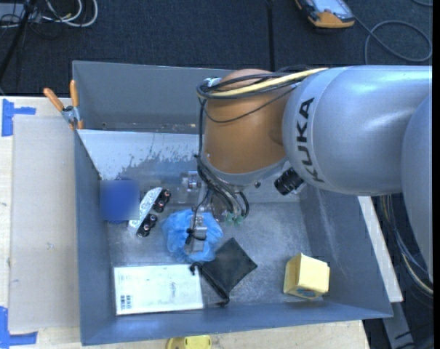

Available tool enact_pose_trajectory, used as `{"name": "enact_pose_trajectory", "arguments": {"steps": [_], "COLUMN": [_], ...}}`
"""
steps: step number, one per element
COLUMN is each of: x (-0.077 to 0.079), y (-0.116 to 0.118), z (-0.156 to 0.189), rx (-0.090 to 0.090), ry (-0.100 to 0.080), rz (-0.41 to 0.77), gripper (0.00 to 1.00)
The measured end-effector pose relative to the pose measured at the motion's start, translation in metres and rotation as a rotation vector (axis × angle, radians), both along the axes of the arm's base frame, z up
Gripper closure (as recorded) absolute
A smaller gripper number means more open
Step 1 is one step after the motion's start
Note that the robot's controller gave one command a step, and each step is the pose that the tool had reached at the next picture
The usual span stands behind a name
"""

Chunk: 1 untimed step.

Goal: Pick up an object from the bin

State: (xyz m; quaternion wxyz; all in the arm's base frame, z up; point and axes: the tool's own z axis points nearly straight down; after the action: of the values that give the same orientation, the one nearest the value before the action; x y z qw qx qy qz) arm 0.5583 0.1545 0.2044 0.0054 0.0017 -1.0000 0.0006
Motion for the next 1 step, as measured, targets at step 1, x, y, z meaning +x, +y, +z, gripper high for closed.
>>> {"name": "enact_pose_trajectory", "arguments": {"steps": [1], "x": [0.0017], "y": [-0.0008], "z": [0.0048], "rx": [0.001], "ry": [-0.008], "rz": [-0.004], "gripper": [0.0]}}
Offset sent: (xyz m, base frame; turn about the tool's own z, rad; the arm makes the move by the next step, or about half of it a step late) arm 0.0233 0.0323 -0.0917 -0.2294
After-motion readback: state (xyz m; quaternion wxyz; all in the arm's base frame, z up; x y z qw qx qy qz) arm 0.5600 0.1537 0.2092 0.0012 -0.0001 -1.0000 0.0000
